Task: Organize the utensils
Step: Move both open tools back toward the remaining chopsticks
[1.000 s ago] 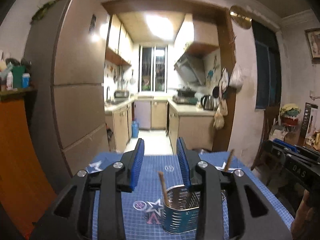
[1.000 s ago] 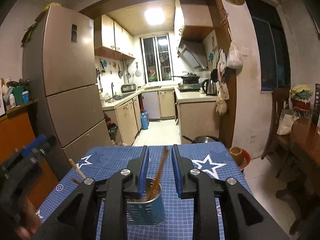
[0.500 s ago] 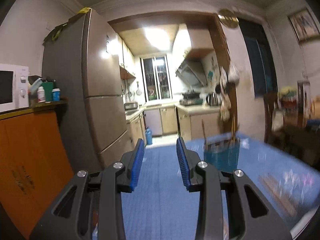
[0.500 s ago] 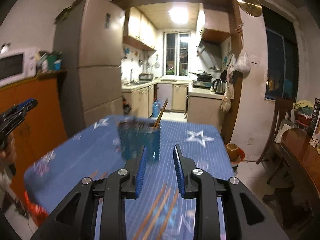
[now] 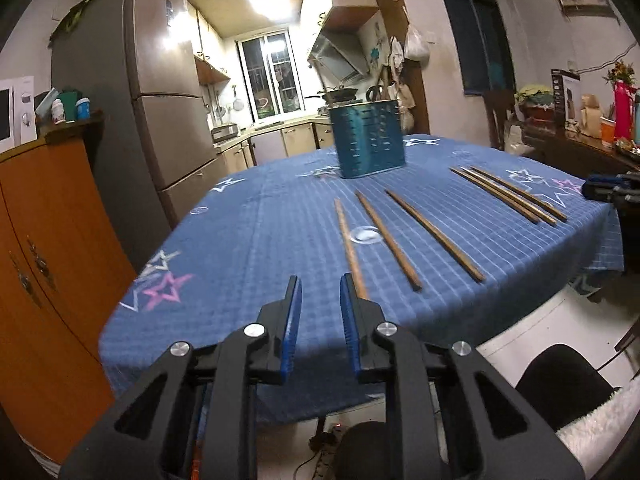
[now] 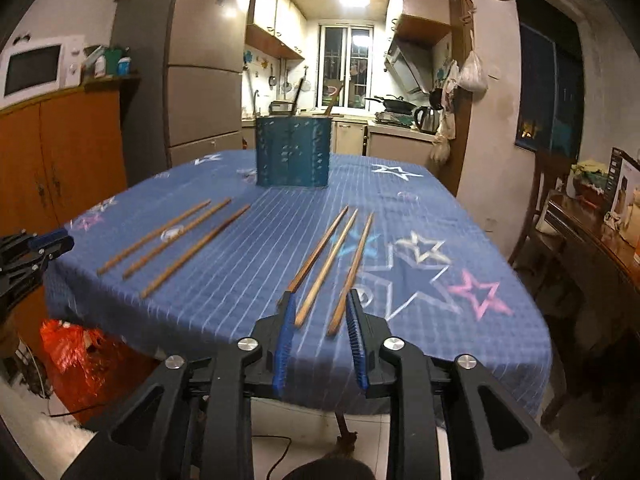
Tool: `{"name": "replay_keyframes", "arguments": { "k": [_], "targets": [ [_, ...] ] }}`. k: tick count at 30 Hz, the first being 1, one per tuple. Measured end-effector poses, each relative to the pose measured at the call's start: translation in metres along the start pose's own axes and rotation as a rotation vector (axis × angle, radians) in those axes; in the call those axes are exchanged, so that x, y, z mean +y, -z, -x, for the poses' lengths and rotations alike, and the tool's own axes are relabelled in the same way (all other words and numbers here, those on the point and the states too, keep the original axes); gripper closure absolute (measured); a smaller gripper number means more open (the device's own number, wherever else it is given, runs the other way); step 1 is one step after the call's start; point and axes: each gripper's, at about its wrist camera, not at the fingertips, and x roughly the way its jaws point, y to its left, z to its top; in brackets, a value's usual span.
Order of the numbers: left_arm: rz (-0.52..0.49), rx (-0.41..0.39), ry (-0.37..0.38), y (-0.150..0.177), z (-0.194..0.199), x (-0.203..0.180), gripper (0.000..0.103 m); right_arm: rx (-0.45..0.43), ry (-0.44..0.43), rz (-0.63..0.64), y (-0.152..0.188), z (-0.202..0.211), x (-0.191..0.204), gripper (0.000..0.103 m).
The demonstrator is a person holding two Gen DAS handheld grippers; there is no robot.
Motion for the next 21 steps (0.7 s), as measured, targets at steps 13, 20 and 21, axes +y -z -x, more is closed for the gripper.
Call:
{"name": "replay_keyframes", "arguments": {
  "k": [13,20,21],
  "targets": [
    [-0.034,-0.003,-0.001,0.025,-0.012,-0.027,0.084,0.006,0.038,0.042,0.004,-0.039,0.048,0.084],
    [-0.043,-0.015,0.018,0.031,-0.018,-0.029,0.084,0.026,0.147,-0.006,0.009,-0.053,0.058,0.084],
    [-0.045,-0.012,0.018,0.033,-0.019,-0.029,0.084,0.025,0.159,-0.011,0.009,-0.054,0.059,0.084]
  ]
}}
